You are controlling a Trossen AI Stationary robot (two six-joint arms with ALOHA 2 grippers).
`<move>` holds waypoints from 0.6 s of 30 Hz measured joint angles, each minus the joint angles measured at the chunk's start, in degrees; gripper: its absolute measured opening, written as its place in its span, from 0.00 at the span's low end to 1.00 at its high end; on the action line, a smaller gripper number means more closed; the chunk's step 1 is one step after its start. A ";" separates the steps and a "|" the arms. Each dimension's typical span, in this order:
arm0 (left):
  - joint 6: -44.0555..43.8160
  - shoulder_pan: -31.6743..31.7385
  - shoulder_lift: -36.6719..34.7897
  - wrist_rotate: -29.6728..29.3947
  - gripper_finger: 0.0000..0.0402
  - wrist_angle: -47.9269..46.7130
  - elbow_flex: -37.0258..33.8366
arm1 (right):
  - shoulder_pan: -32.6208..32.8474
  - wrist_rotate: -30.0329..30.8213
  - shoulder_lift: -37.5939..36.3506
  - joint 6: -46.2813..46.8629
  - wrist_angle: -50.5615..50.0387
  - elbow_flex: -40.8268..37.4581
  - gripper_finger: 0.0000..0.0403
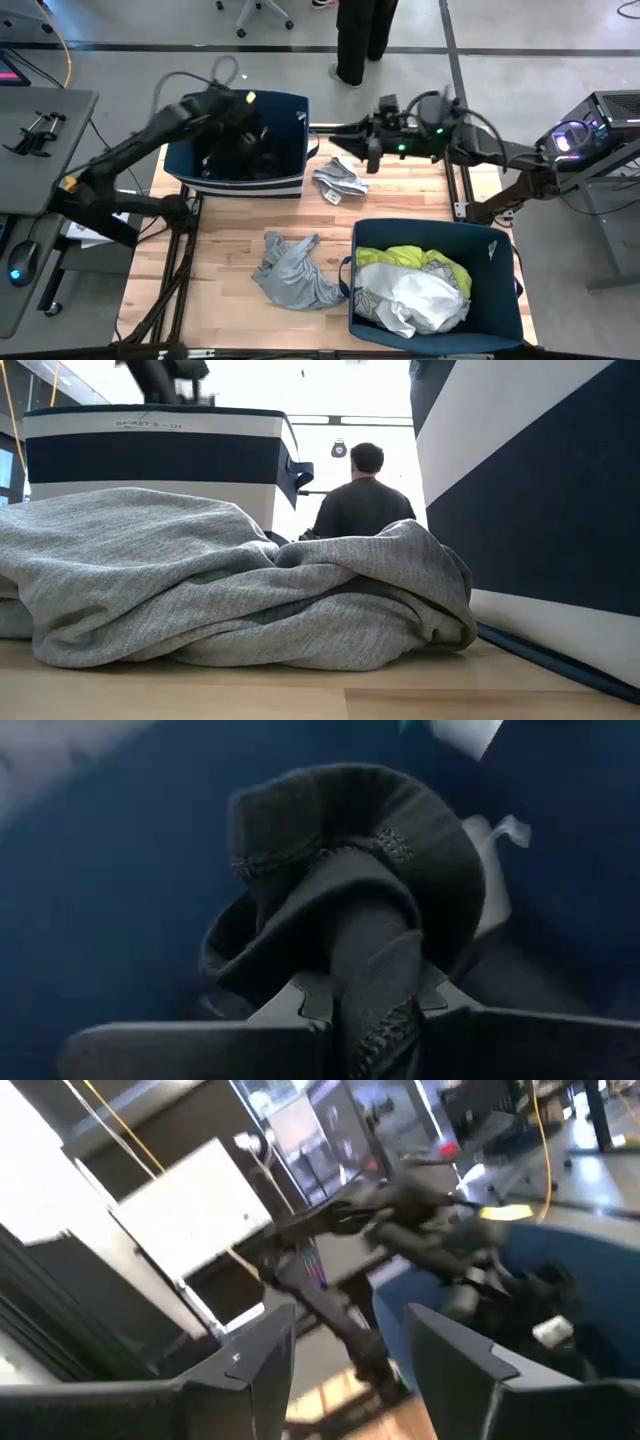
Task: Sort clothes
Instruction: Put the black shorts into the top blue laundry bin
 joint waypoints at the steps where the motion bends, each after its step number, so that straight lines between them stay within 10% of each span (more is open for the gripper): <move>1: -1.06 1.95 1.73 2.66 0.07 0.19 -2.79 | 0.48 0.16 0.50 0.01 -0.56 -0.04 0.44; 8: -5.00 8.89 14.12 15.84 0.21 7.03 -17.27 | 4.31 0.28 1.28 0.45 -2.83 -0.15 0.44; 18: -4.03 13.33 13.05 26.99 0.45 -3.49 -3.11 | 6.71 3.50 2.09 0.57 -7.79 -0.15 0.44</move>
